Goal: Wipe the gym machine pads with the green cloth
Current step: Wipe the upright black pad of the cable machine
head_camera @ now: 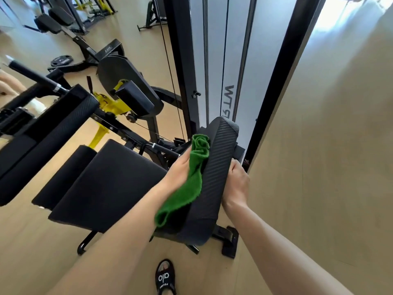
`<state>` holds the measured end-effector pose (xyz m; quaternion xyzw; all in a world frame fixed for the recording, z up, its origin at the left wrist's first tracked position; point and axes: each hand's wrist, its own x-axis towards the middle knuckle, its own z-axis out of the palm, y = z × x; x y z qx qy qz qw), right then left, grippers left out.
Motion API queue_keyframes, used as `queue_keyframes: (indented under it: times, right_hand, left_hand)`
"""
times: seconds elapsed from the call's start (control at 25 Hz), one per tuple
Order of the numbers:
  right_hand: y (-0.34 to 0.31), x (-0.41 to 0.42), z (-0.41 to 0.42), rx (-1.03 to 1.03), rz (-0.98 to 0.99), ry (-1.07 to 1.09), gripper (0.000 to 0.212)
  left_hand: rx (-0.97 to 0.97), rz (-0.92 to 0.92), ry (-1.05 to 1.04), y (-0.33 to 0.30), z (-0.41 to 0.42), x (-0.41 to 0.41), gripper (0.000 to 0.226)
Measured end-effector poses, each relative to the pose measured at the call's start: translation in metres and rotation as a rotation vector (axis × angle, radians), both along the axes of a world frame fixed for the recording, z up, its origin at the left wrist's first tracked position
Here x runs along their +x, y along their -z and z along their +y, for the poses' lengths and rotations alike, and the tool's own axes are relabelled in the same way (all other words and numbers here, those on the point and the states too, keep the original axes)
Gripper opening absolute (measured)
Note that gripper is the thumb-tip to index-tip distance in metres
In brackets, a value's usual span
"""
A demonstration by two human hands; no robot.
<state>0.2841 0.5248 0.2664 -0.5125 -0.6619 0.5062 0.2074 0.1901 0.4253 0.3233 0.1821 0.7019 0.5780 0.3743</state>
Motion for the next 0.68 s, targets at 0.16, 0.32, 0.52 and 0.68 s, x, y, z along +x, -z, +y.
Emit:
queue_keyframes:
  times: [0.16, 0.32, 0.52, 0.68]
  right_hand:
    - [-0.002, 0.001, -0.001, 0.018, -0.024, 0.008, 0.038]
    - [-0.009, 0.011, -0.015, 0.003, -0.018, 0.005, 0.039]
    - [-0.017, 0.011, -0.022, -0.041, -0.004, -0.003, 0.044]
    - [-0.021, 0.006, -0.011, -0.037, -0.028, 0.022, 0.04]
  left_hand:
    - [-0.069, 0.011, 0.027, 0.002, 0.018, -0.017, 0.048]
    - [-0.013, -0.086, -0.03, -0.01, -0.051, 0.034, 0.03]
    - [0.023, -0.078, -0.129, -0.013, -0.124, 0.116, 0.033]
    - [0.04, -0.103, -0.104, 0.004, -0.088, 0.079, 0.034]
